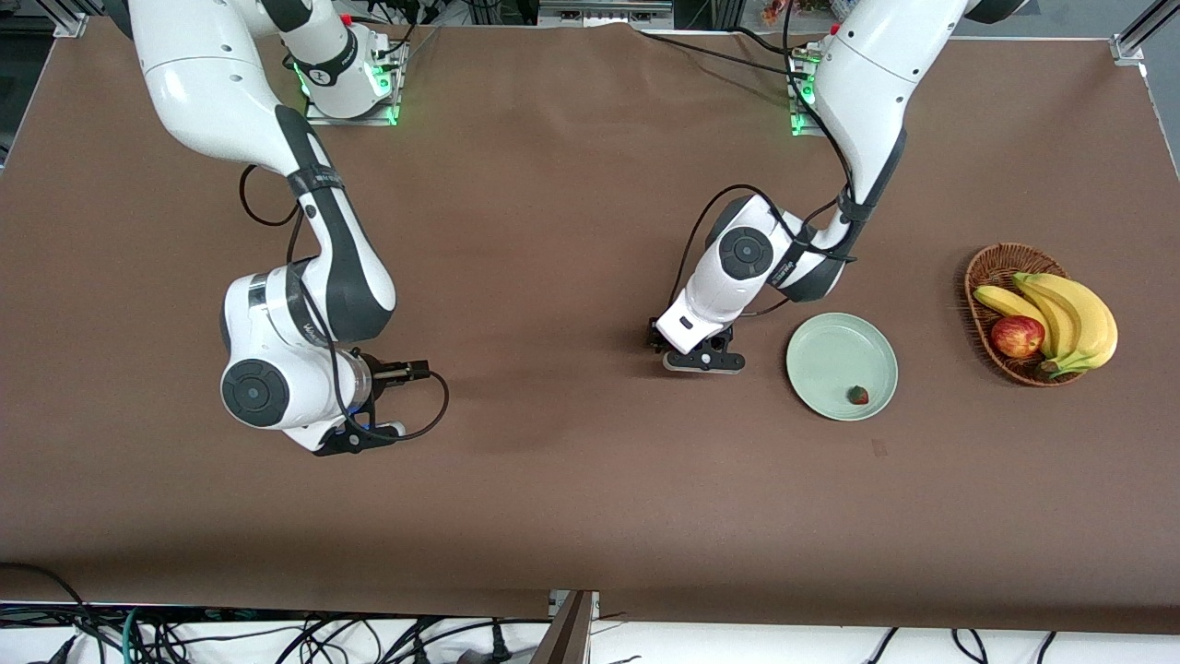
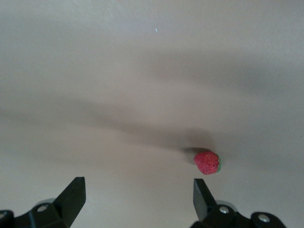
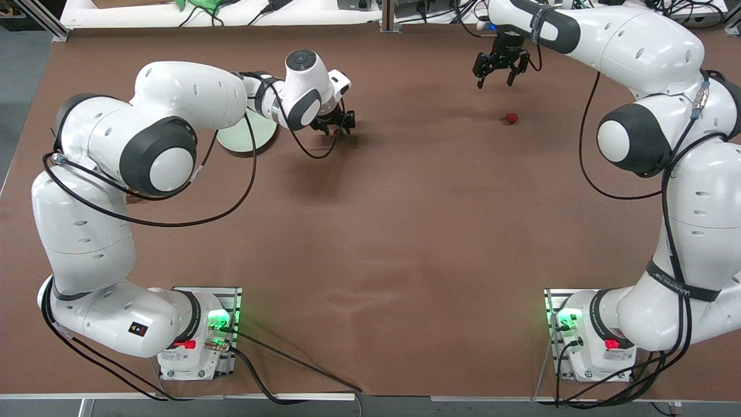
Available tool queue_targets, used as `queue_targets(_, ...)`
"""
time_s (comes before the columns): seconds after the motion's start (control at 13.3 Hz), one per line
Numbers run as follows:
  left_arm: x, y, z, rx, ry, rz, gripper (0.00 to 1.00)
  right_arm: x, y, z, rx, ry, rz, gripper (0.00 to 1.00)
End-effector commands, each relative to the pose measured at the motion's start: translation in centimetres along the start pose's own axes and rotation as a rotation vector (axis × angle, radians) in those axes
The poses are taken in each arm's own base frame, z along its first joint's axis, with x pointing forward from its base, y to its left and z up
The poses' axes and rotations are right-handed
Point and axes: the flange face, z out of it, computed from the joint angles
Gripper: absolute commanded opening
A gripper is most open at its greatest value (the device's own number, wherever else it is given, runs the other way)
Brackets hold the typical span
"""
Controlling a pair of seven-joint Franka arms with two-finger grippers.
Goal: Collect all strawberries into plate
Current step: 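Pass the strawberry to the left gripper and place it on the plate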
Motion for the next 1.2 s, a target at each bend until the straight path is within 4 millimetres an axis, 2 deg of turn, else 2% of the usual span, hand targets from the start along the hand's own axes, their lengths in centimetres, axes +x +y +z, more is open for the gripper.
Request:
queue_targets(0.0, -0.6, -0.6, 0.4, 0.022, 0.004, 0.004, 0.06, -0.4, 0.9, 1.8, -0.023, 0.000, -0.011, 1.00)
queue_targets(0.15, -0.3, -0.7, -0.7, 0.021, 0.011, 0.006, 0.03, -0.3, 2.2, 2.7, -0.033, 0.009, -0.035, 1.00)
queue_targets(0.38, 1.2, -2.8, -4.6, 0.102, -0.073, -0.011, 0.03, -0.4, 3.5, 3.6, -0.045, -0.005, -0.024, 1.00)
queue_targets(0.53, 3.4, -5.9, -7.7, 0.148, -0.155, 0.040, 0.04, -0.5, 4.3, 4.9, -0.050, 0.001, -0.017, 1.00)
queue_targets(0.67, 4.8, -9.1, -9.7, 0.181, -0.238, 0.087, 0.05, -0.5, 5.4, 6.3, -0.060, 0.012, -0.034, 1.00)
queue_targets(0.75, 5.6, -11.7, -10.3, 0.203, -0.254, 0.134, 0.05, -0.7, 5.7, 7.5, -0.060, 0.010, -0.032, 1.00)
queue_targets(0.97, 7.1, -17.2, -10.5, 0.188, -0.283, 0.319, 0.10, -1.5, 7.2, 9.4, -0.071, -0.020, -0.024, 1.00)
queue_targets(1.12, 7.2, -20.2, -9.3, 0.166, -0.312, 0.379, 0.15, -1.9, 7.4, 10.0, -0.070, -0.037, -0.028, 1.00)
